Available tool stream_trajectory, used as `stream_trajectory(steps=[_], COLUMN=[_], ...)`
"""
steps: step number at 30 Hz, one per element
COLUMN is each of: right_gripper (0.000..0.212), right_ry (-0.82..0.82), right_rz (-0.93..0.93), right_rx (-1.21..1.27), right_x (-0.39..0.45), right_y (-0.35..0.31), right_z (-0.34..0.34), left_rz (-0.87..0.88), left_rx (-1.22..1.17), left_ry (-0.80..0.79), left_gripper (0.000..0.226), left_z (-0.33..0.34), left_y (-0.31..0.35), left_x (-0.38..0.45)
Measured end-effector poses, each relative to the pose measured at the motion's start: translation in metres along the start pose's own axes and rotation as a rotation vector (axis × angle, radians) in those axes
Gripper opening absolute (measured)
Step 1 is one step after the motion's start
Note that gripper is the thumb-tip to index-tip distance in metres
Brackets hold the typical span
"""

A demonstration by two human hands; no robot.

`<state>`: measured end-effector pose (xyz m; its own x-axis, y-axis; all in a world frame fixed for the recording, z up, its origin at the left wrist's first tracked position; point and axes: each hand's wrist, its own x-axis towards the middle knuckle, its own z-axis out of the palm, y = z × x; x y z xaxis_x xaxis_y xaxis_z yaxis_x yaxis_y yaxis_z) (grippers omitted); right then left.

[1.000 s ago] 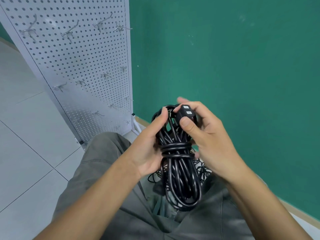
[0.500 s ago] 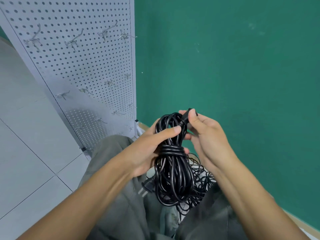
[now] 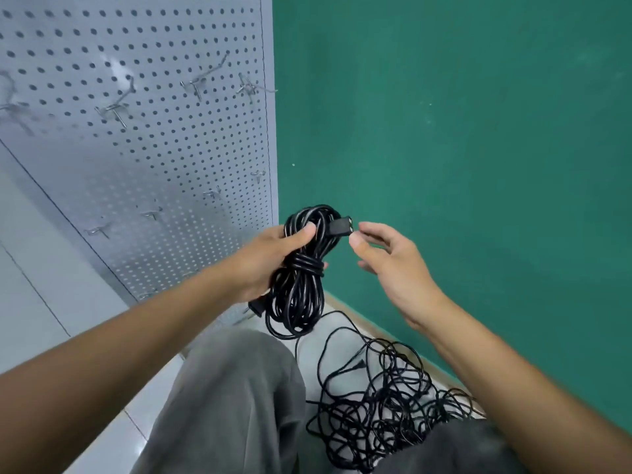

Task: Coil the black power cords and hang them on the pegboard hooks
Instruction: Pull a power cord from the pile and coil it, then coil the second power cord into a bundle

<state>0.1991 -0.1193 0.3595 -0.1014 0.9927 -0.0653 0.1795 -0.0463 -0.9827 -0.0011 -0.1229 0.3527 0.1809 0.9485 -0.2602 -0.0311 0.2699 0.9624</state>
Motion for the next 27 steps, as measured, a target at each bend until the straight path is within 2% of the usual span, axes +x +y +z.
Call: stream_trajectory(steps=[4, 7, 9, 13, 15, 18, 21, 24, 27], right_gripper=[0.014, 0.003, 0.003, 0.007, 0.005, 0.014, 0.015, 0.011, 0.026], right_ry=[-0.1, -0.194, -0.216, -0.254, -0.28, -0.336, -0.38, -0.441, -0.53], right_rz=[0.126, 0.222, 0.288, 0.423, 0.472, 0.518, 0.59, 0.646, 0.636], right_rx=[-0.087, -0.161, -0.206, -0.296, -0.336, -0.394, -0.403, -0.383, -0.385], right_x=[0.04, 0.063, 0.075, 0.093, 0.101, 0.115, 0.129, 0.138, 0.142], right_y=[0.052, 0.107, 0.148, 0.223, 0.257, 0.307, 0.354, 0.398, 0.431], right_z=[0.0, 0.003, 0.003, 0.004, 0.008, 0.015, 0.028, 0.049, 0.076], left_rz=[-0.075, -0.156, -0.212, -0.314, -0.367, -0.435, -0.497, -0.553, -0.618], left_rx=[0.134, 0.197, 0.231, 0.269, 0.275, 0.283, 0.285, 0.26, 0.224], left_ry=[0.047, 0.041, 0.028, 0.04, 0.033, 0.036, 0.103, 0.191, 0.205], left_gripper=[0.037, 0.044, 0.042, 0.021, 0.025, 0.03, 0.021, 0.025, 0.026], left_z=[-0.039, -0.062, -0.073, -0.085, -0.094, -0.106, -0.11, -0.117, -0.127], left_y=[-0.024, -0.059, -0.089, -0.151, -0.185, -0.239, -0.292, -0.344, -0.385], left_x=[0.053, 0.085, 0.107, 0.137, 0.149, 0.165, 0.177, 0.188, 0.194])
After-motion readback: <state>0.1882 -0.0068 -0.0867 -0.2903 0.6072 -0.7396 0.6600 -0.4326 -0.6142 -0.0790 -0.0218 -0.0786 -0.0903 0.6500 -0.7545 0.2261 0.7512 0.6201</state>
